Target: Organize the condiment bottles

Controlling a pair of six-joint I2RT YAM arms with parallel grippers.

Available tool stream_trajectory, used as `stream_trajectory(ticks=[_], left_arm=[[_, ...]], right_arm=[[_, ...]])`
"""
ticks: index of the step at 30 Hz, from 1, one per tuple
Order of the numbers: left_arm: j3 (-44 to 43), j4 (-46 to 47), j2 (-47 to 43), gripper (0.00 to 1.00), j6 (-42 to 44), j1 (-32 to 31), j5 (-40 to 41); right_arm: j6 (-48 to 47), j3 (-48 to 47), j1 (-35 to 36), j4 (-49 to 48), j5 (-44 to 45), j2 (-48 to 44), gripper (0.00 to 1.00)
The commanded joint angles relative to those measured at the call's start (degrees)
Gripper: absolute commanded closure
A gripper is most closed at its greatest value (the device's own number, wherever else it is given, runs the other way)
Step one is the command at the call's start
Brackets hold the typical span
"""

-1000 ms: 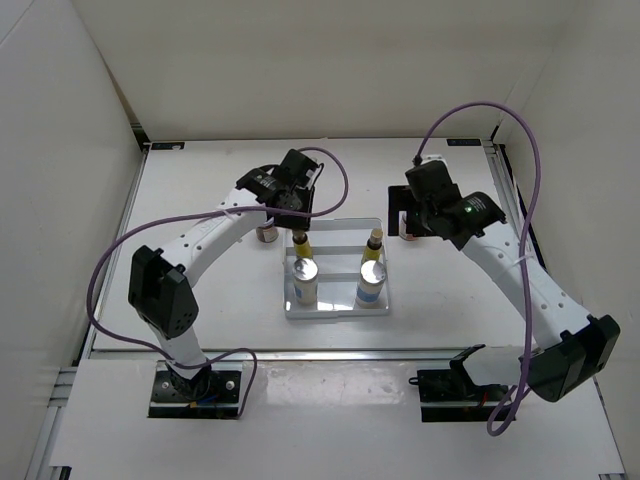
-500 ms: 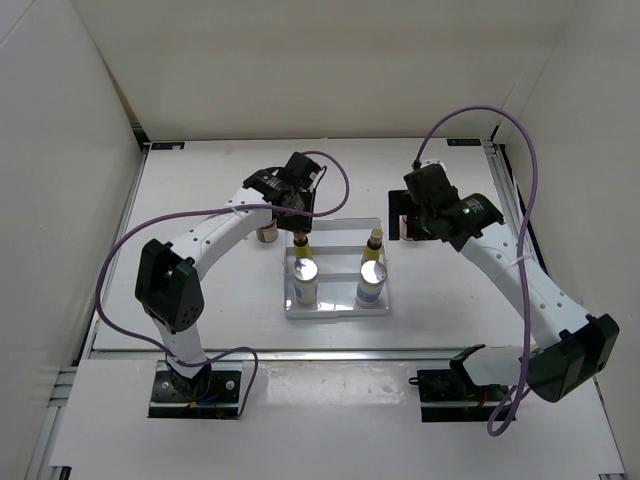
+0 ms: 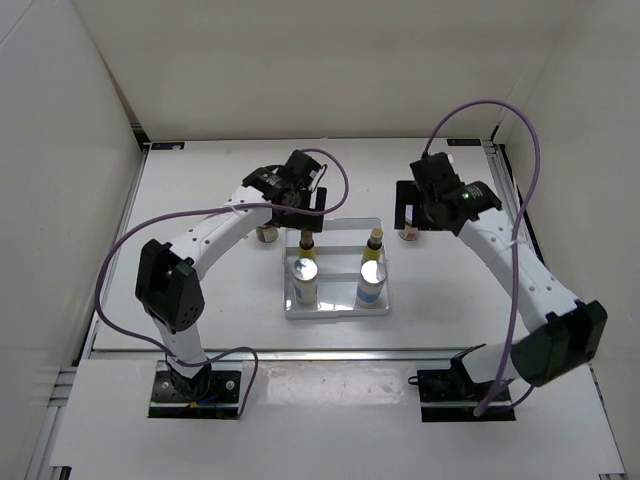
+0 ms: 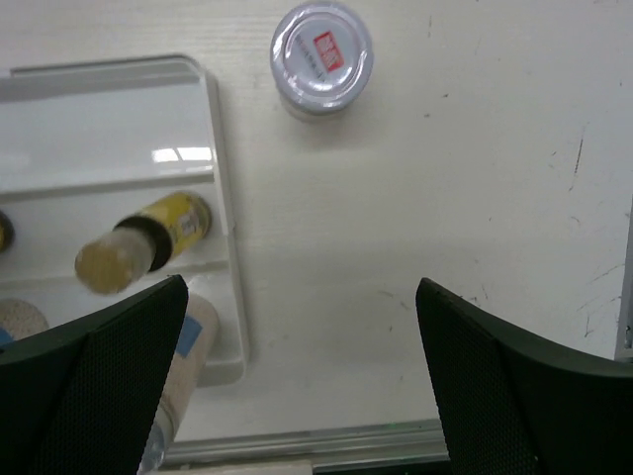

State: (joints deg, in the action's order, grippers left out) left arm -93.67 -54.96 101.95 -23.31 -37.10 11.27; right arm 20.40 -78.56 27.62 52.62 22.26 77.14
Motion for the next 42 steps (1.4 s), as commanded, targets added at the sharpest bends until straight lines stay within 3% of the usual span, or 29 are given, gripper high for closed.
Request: stream_trajectory(ticks=[1,6,12,17,22,25,27,28,32,36,42], left_arm=[[-5.0,-2.3,-4.2,0.0,1.4,-0.1,6.7],[-3.5,-3.0,-12.3,0.0,3.5,1.8,19.5],[9.3,1.9,-20.8,0.0,2.9,8.9,27.2],[18.6,8.5,-24.4,0.0,4.1,10.8,27.3],[16.9,8.6,-22.3,0.0,4.1,14.6,22.9],[16.9,8.6,-21.8,0.0,3.5,15.7,20.3],[16.9,8.6,-21.8,0.0,3.5,16.2,19.7],[16.9,8.6,-21.8,0.0,3.5,16.2,19.7],[16.9,8.6,-21.3,0.0,3.5,16.2,19.1],[16.9,8.6,-21.3,0.0,3.5,16.2,19.1],[16.9,8.6,-21.3,0.0,3.0,16.2,18.6]], right_arm=[[-1.2,-5.4,-4.0,-1.6,-1.8,5.5,0.01],[-1.9,-13.2,-8.4,-0.3,-4.4,16.2,0.01],[-1.4,-18.8,-10.1,-0.3,-5.6,27.7,0.01],[-1.9,-21.6,-11.9,-0.9,-7.4,35.3,0.01],[-1.9,-19.6,-13.5,-2.5,-8.9,37.0,0.01],[-1.9,-17.9,-14.5,-3.9,-10.5,37.0,0.1],[-1.9,-17.3,-14.5,-4.5,-11.1,37.0,0.27],[-1.9,-17.3,-14.5,-5.1,-11.1,36.2,0.4],[-2.5,-16.8,-14.5,-5.1,-11.6,33.7,0.69],[-3.0,-18.0,-13.2,-5.1,-10.3,28.4,0.81],[-6.3,-23.3,-7.6,-4.5,-5.6,22.7,0.84]])
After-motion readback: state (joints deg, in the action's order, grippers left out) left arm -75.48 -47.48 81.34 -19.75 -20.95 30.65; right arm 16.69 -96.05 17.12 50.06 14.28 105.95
